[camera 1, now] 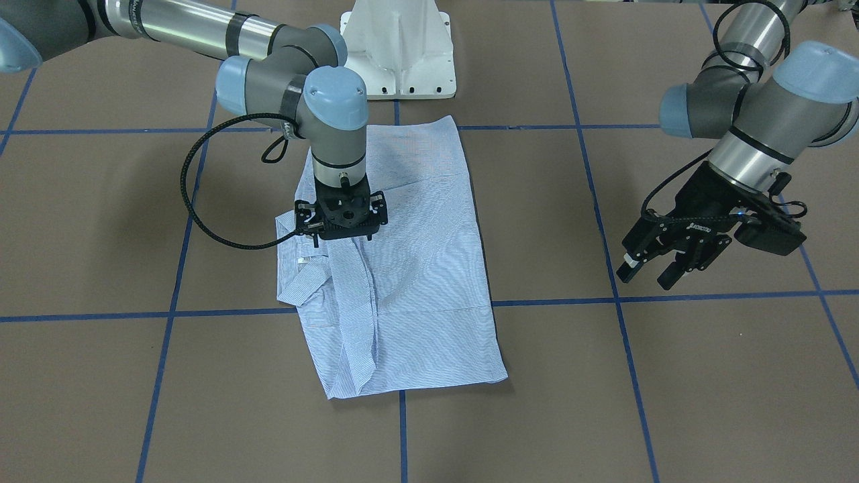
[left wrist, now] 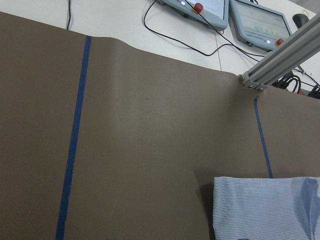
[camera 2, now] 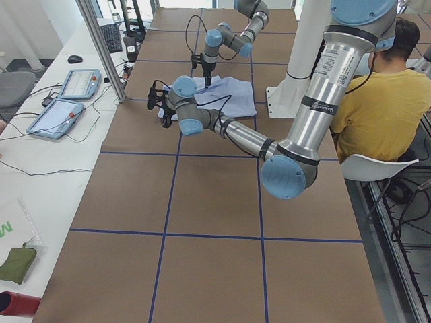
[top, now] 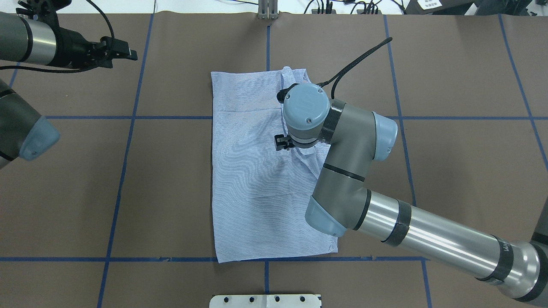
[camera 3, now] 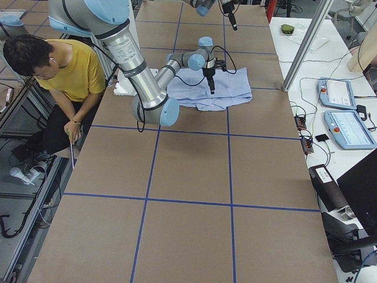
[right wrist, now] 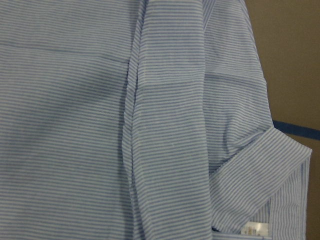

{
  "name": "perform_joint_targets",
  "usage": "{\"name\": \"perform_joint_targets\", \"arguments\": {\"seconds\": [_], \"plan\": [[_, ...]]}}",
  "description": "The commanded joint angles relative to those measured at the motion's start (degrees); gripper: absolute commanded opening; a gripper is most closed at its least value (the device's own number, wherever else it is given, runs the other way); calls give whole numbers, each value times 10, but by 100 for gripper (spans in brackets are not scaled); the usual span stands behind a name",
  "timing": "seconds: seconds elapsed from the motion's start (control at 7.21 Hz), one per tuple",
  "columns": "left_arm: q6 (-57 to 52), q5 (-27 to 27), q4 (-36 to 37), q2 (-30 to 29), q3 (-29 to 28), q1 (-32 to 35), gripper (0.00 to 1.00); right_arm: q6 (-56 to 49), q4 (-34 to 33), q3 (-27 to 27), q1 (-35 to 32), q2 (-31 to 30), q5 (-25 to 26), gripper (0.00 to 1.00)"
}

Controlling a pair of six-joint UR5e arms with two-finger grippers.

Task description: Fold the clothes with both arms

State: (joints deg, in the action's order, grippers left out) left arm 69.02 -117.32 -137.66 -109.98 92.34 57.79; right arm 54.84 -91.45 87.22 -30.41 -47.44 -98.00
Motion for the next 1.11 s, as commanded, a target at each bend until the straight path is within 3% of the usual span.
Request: {"name": "perform_joint_targets", "arguments": {"seconds": [0.0, 0.56, 0.97], "plan": [[1, 0, -1, 1, 0, 0, 85, -33, -4, -24, 8, 2, 11, 100], [-1, 0, -5, 4, -3, 0, 85, -67, -15, -23, 2, -8, 13, 100], [1, 0, -5, 4, 0, 0, 85, -110, -15, 31, -29, -74, 10, 100]]}}
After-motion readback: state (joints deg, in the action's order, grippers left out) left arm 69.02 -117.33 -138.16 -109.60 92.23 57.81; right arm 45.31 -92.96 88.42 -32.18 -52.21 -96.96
